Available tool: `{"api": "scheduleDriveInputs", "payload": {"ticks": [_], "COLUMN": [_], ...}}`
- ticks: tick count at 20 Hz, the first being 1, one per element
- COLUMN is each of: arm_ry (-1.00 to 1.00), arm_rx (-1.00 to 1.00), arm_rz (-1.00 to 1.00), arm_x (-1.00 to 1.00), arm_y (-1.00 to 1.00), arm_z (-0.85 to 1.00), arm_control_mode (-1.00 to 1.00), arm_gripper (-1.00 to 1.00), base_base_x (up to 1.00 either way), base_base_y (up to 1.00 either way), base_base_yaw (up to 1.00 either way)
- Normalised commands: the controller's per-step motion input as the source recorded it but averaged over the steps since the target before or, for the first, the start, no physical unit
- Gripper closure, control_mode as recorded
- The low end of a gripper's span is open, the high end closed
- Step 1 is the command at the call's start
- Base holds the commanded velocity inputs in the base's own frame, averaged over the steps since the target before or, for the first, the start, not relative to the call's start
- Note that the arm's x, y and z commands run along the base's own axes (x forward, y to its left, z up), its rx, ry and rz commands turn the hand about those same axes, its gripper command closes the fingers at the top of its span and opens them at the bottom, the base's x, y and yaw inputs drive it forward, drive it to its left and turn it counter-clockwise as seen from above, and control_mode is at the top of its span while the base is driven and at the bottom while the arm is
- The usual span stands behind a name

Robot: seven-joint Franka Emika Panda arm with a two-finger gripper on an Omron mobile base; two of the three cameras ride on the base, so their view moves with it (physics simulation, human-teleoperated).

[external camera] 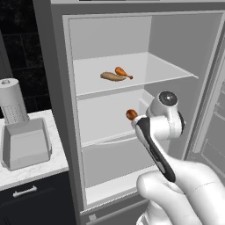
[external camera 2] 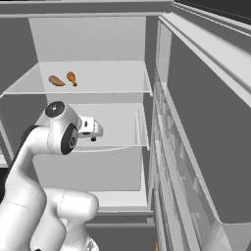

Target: Place one sweet potato and one chicken drumstick in each tupperware on the nearby counter, to pack two identical lunches.

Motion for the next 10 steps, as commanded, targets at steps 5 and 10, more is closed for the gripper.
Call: {"api": "scheduleDriveInputs", "payload": {"ticks": [5, 10], "arm_ry": [0.00, 0.00], "arm_rx": [0.01, 0.00], "arm_rz": [0.00, 0.00], "arm_x": [0.86, 0.64], "arm_y": [0.01, 0.14], "arm_z": [-0.24, -0.42], "arm_control_mode": [-1.00, -1.00], "arm_gripper": [-1.00, -1.00], "base_base_x": [0.00, 0.00], "base_base_y": [0.00, 0.00], "base_base_yaw": [0.00, 0.00]}}
